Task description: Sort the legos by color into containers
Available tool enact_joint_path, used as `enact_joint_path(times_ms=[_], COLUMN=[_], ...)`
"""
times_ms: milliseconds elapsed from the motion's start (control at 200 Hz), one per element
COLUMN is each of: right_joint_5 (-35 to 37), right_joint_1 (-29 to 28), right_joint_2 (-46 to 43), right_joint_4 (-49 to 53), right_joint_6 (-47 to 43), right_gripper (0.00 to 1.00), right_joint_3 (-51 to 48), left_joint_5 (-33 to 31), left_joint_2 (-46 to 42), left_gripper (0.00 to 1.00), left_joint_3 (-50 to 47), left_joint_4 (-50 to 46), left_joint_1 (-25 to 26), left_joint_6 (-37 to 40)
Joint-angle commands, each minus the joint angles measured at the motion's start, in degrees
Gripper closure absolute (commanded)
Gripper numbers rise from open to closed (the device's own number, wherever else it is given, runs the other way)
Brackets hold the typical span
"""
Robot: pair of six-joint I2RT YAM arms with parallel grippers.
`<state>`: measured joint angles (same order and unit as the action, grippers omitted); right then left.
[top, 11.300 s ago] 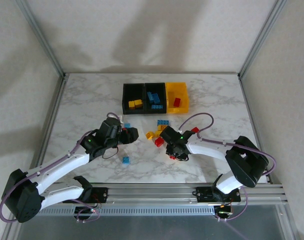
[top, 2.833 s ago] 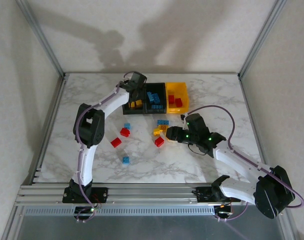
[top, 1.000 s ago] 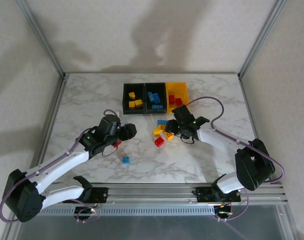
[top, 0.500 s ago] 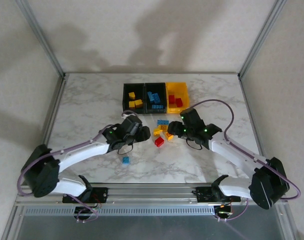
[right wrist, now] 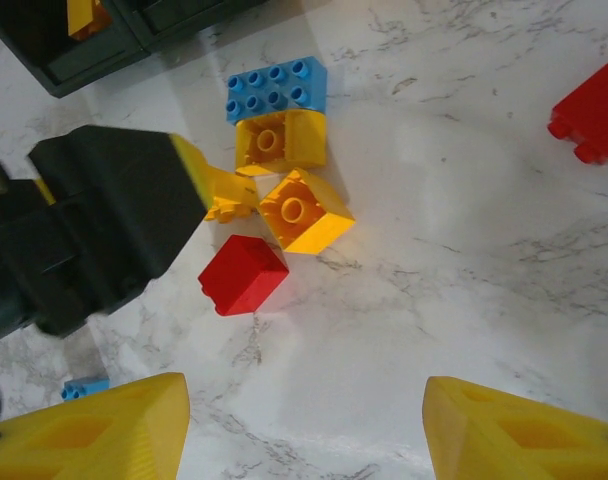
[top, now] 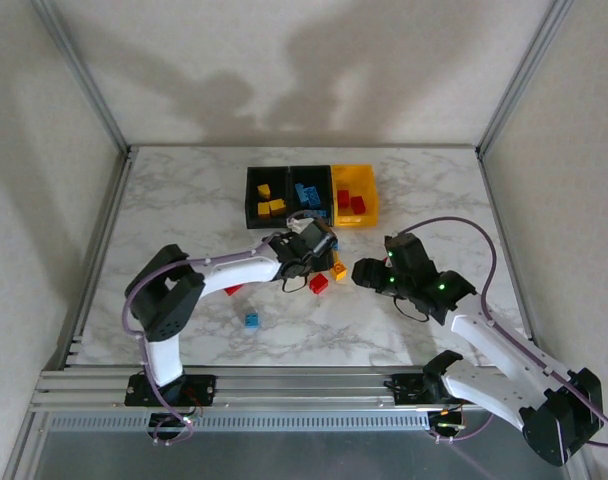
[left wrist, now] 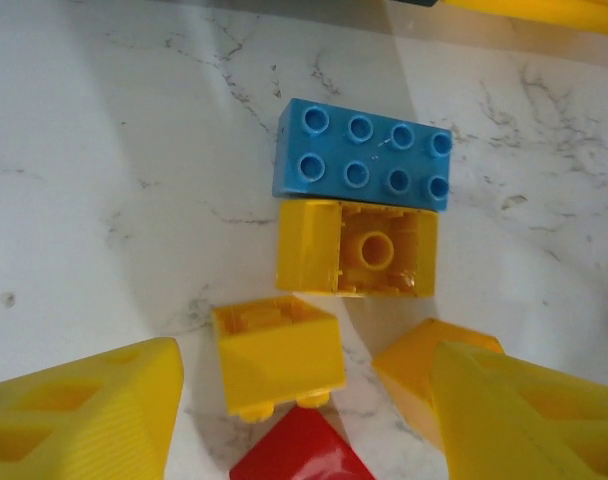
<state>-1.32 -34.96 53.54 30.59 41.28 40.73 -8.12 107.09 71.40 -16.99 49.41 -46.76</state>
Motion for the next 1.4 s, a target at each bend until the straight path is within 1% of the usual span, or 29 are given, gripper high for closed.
enact_joint_path(times_ms=[0,105,205,265,300,355,516,666,716,851,901,926,986,1161,1272,1397], right_joint_5=[-0.08,-0.52,-0.6,-0.61,-0.78,-1.01,-2.99,-8.47,-10.06,-10.31,-9.97,-9.95,-9.8,-7.65,-7.62,-7.39], right_joint_1=[0.83,1.29,1.56,1.69,1.69,1.8,1.8,1.35,0.24,-4.4,-4.59,-6.14,-6.52,-6.76,-6.84,-6.82], right_joint_2=[-1.31,-1.92,-1.96,-1.98,-1.95,-1.76,-1.34,-1.6,-1.16,1.4,2.89,3.59,5.44,8.53,10.22,11.66], right_joint_4=[1.69,1.08,0.88,0.62,0.54,0.2,-1.9,-6.5,-8.48,-13.15,-14.44,-15.02,-16.51,-19.93,-20.84,-21.01], right_joint_6=[-0.72,-0.65,-0.68,-0.85,-0.85,-0.76,-0.73,-1.7,-1.9,-1.99,-1.86,-1.79,-1.69,-0.62,-0.3,-0.19], right_gripper=[0.37,0.37,0.37,0.37,0.37,0.37,0.37,0.37,0.37,0.37,0.37,0.37,0.38,0.38,0.38,0.38], right_joint_3=[-1.8,-2.53,-2.67,-2.75,-2.79,-3.03,-3.78,-4.64,-4.5,-2.76,-1.82,-1.43,-0.45,1.19,2.15,2.56], left_joint_5=[-2.7,-3.68,-3.23,-3.28,-3.39,-3.47,-3.83,-4.86,-5.3,-6.09,-6.49,-6.68,-7.03,-6.81,-6.47,-6.17], left_joint_2=[2.97,5.48,7.14,7.01,6.76,6.01,1.98,-4.06,-5.84,-9.82,-10.93,-11.38,-11.86,-9.08,-4.55,2.48], left_gripper=[0.36,0.4,0.55,0.62,0.68,0.72,0.76,0.78,0.77,0.77,0.77,0.77,0.77,0.77,0.77,0.77], left_joint_3=[2.86,4.65,6.03,5.95,5.73,5.3,2.59,-1.16,-2.14,-4.13,-4.33,-4.27,-3.59,2.7,9.0,17.26], left_joint_4=[-3.4,-4.17,-5.0,-5.05,-5.07,-5.25,-5.91,-6.6,-7.06,-7.7,-7.93,-8.06,-8.57,-9.43,-10.02,-11.47], left_joint_1=[0.16,0.19,0.24,0.16,0.14,0.08,-0.01,-0.6,-0.95,-2.72,-3.93,-4.61,-6.69,-13.55,-16.96,-19.86], left_joint_6=[0.17,0.76,1.36,1.36,1.54,1.83,2.23,3.08,3.44,4.35,5.04,5.46,6.53,10.88,13.47,16.09])
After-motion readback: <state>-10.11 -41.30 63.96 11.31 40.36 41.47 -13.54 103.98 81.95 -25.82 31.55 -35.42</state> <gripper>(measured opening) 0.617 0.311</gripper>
